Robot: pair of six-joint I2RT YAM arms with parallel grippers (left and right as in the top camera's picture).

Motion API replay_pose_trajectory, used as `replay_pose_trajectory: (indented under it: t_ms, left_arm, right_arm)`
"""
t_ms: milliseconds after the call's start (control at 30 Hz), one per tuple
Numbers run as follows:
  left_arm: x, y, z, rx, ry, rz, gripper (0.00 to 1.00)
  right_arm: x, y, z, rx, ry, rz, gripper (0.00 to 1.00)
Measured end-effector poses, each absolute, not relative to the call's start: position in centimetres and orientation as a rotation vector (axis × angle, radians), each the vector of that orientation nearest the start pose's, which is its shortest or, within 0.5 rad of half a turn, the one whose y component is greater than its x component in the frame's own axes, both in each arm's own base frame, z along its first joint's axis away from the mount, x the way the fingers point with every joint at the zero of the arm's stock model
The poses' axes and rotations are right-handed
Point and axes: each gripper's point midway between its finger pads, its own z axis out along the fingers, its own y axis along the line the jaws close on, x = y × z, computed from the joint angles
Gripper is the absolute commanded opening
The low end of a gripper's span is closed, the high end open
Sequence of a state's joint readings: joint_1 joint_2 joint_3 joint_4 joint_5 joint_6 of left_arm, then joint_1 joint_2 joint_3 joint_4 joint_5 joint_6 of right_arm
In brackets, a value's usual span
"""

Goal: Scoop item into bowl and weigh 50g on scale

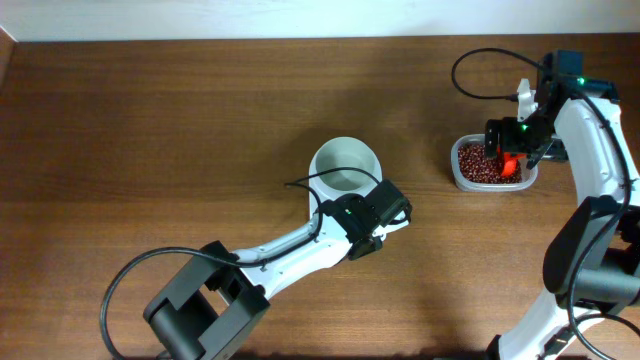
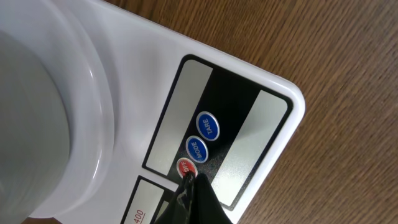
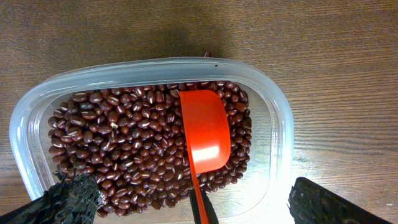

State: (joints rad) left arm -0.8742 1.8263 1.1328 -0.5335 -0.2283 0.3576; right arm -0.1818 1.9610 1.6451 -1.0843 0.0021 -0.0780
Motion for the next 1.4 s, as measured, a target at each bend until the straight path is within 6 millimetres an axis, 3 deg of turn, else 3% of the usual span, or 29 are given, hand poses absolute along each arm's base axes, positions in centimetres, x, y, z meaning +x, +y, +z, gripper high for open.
replay_pose_trajectory:
  t_ms: [100,167,700,1400]
  left_arm:
    - [28.9,-28.4,3.0,1.530,2.250,0.175,0.00]
    - [28.8,-28.2,1.9,1.571,2.253,0.202,0.00]
    - [27.7,-27.9,1.6,1.729,2.194,0.234,0.00]
    - [29.3,-27.6,1.7,1.688,2.169,0.359,0.00]
  right_arm:
    - [40.7,-7.5,9.6,0.154,2.968,-0.037,0.99]
    - [40.7,-7.5,9.6,0.155,2.968,-0.037,0.99]
    - [40.7,-7.5,9.6,0.155,2.968,-0.037,0.99]
    - [40.7,-7.5,9.6,0.154,2.969,-0.037,0.99]
